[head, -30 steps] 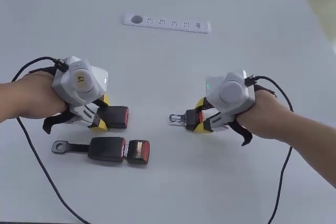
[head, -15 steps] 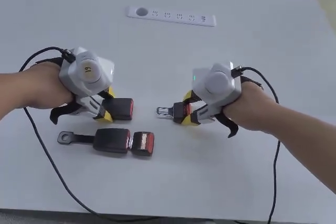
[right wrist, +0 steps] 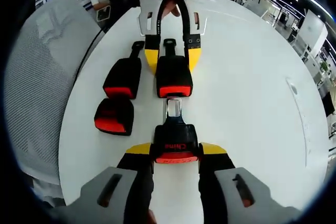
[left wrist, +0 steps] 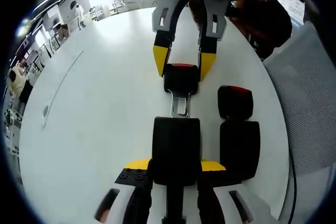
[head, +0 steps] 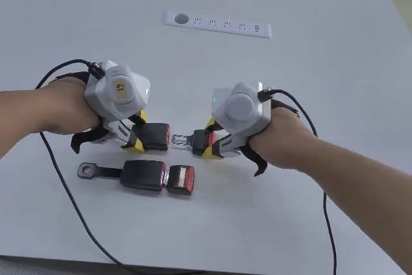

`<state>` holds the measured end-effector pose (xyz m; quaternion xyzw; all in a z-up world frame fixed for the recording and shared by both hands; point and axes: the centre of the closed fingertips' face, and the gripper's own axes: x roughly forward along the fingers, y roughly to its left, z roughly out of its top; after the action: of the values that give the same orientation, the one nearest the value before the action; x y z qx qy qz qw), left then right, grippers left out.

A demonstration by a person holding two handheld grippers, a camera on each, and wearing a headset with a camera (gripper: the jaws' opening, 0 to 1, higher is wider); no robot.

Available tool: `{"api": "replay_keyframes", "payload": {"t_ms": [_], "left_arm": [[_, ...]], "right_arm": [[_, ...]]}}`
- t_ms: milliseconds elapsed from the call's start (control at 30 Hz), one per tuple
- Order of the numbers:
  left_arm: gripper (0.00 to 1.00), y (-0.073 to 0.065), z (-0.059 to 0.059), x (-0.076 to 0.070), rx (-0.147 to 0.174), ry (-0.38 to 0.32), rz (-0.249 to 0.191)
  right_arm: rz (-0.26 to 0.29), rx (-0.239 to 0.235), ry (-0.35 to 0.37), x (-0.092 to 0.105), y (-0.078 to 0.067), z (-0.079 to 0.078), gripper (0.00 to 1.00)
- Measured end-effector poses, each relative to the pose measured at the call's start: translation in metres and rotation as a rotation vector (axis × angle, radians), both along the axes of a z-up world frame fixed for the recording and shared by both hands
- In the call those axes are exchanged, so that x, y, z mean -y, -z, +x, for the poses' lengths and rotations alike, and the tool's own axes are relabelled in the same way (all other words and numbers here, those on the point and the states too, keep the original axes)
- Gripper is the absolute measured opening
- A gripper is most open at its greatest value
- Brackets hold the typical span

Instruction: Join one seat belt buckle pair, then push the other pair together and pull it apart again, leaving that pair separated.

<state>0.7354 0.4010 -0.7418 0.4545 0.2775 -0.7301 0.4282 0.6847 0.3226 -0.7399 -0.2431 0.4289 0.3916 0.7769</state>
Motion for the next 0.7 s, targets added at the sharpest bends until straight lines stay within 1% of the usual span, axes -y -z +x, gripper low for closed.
{"api": "replay_keyframes", "payload": {"t_ms": [100,167,200,333,433,500,633,700], "left_arm": [[0.33,0.0,0.0,0.0,-0.001,-0.003,-0.002],[0.33,0.0,0.0,0.0,-0.001,-0.002,-0.002],[0.33,0.0,0.0,0.0,-0.002,-0.002,-0.002],[0.33,-0.001,0.0,0.0,-0.006,-0.003,-0.009],[0.33,-0.001,0.0,0.0,-0.006,-0.001,-0.011],[0.33,-0.001,0.0,0.0,-0.005,-0.001,-0.009],[0.33,-0.001,0.0,0.0,-0.005,0.002,-0.011],[0.33,-0.001,-0.001,0.0,-0.006,-0.001,-0.012]], "right_arm": [[-0.003,0.0,0.013,-0.002,0.0,0.004,0.31],[-0.011,0.003,0.007,-0.004,0.0,0.005,0.31],[-0.025,0.005,-0.001,-0.003,0.0,0.005,0.31],[-0.004,0.001,0.005,-0.006,-0.002,0.003,0.31],[-0.022,0.012,-0.006,-0.008,-0.001,0.004,0.3],[-0.002,0.01,0.002,-0.011,-0.002,0.006,0.3],[0.004,0.019,-0.006,-0.014,-0.001,0.01,0.3],[-0.008,0.023,-0.02,-0.015,-0.001,0.011,0.3]]}}
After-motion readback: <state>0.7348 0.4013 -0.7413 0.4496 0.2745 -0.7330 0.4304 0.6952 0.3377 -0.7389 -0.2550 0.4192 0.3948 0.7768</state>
